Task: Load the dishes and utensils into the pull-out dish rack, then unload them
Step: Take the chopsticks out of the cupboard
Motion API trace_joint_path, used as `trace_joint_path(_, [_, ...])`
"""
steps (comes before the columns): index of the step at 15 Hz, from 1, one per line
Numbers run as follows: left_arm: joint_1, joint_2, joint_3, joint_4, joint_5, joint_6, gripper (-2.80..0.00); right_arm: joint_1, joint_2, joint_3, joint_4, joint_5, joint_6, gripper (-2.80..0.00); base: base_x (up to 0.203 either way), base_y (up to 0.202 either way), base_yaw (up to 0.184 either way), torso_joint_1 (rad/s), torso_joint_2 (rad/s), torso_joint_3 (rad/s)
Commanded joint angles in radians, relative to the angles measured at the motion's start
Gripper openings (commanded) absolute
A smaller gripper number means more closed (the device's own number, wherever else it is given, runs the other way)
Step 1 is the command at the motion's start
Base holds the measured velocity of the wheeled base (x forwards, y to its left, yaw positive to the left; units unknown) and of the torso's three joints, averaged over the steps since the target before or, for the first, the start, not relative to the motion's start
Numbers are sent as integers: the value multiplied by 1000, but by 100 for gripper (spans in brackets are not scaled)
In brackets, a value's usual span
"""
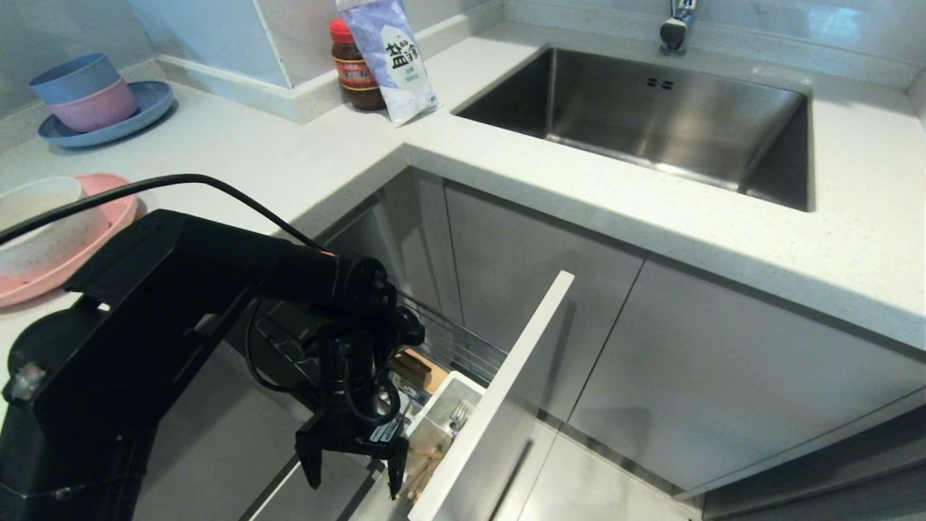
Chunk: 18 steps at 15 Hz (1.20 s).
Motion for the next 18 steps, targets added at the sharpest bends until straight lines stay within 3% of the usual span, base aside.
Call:
trace_joint_path(1, [0,18,3,4,6,-3,0,0,-3,2,0,0,0,-280,0,0,0,0,0,0])
trace_joint_path(11, [-2,36,1,-24,4,-5,0,0,-3,2,0,0,0,-280,0,0,0,0,0,0])
trace_joint_path(12, [-2,36,0,-26,4,-5,-280,0,-3,2,0,0,0,-280,0,0,0,0,0,0])
trace_joint_path(18, [-8,32,2,-78,-23,-16,-280,0,-3,2,0,0,0,-280,0,0,0,0,0,0])
